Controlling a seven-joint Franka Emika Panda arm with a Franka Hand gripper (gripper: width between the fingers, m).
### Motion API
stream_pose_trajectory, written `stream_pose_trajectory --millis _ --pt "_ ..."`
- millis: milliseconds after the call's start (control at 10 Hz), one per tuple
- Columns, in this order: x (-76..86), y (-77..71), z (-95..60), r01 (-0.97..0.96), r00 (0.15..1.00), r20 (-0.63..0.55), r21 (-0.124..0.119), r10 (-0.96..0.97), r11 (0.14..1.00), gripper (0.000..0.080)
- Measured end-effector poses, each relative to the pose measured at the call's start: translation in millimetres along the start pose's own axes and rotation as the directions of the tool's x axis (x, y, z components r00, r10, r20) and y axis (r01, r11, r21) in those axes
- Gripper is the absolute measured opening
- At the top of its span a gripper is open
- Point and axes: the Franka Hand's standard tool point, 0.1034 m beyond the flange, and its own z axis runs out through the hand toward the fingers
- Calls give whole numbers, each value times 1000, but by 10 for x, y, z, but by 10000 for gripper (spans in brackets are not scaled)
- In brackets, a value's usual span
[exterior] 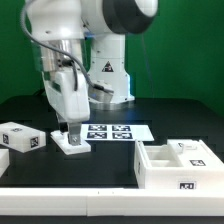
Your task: Assemble cabinet
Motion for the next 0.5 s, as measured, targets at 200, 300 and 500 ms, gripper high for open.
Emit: stream_pose_trajectory --millis 200,300,500 --pt "-59 195 91 -8 1000 -8 -21 8 1000 797" --pt "-56 303 75 -18 1000 12 -27 18 999 797" --pt "-83 526 10 -66 995 71 -40 69 997 797"
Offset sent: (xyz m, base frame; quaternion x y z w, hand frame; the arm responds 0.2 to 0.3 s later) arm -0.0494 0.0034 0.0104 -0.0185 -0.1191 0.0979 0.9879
